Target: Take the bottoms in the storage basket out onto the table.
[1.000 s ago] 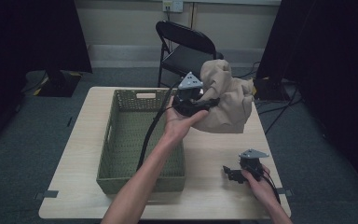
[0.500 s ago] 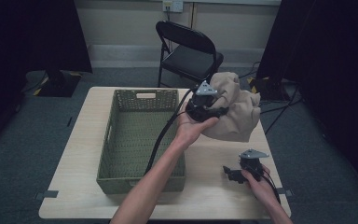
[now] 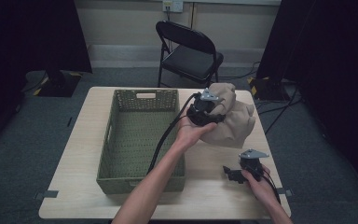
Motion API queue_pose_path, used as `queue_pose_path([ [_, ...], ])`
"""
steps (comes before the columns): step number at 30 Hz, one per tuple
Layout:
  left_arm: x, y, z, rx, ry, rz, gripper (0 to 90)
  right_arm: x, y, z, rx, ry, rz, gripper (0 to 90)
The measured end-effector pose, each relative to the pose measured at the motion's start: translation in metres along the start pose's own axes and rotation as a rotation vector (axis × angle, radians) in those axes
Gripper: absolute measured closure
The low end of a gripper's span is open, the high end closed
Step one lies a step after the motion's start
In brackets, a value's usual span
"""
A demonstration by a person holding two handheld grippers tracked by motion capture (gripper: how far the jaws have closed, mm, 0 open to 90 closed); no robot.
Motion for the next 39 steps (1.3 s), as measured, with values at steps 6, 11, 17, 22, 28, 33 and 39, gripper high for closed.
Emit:
queue_pose_path([
  [6,0.003,0.007,-0.002,-0.014,-0.010,-0.028,69.2,0.000,0.000,0.000,0.000,0.000,0.000,10.8],
  [11,0.007,0.014,-0.003,0.013,-0.012,-0.072,68.7,0.000,0.000,0.000,0.000,-0.001,0.000,10.7],
  [17,0.010,0.022,-0.001,0.005,-0.009,-0.099,68.3,0.000,0.000,0.001,-0.002,-0.014,-0.001,10.7],
  [22,0.013,0.025,-0.005,-0.011,-0.031,-0.123,67.7,0.000,0.000,0.001,0.000,-0.018,0.000,10.7],
  [28,0.018,0.030,-0.008,-0.021,-0.039,-0.167,67.6,0.000,0.000,0.000,-0.004,-0.004,0.000,10.7],
  [33,0.022,0.034,-0.009,-0.021,-0.035,-0.216,66.6,0.000,0.000,0.000,-0.001,-0.001,0.000,10.7],
  [39,0.026,0.036,-0.012,-0.026,-0.051,-0.227,62.6,0.000,0.000,0.000,-0.001,-0.001,0.000,10.8],
])
Point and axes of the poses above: each handheld gripper's, and its own axes: y roughly forward along the jaws, x roughly out of its underside, z roughly to its right, the point moved 2 cm from there along y, roughly forward along the jaws, and after that the axes turned 15 degrees about x, right-handed, at the moved point
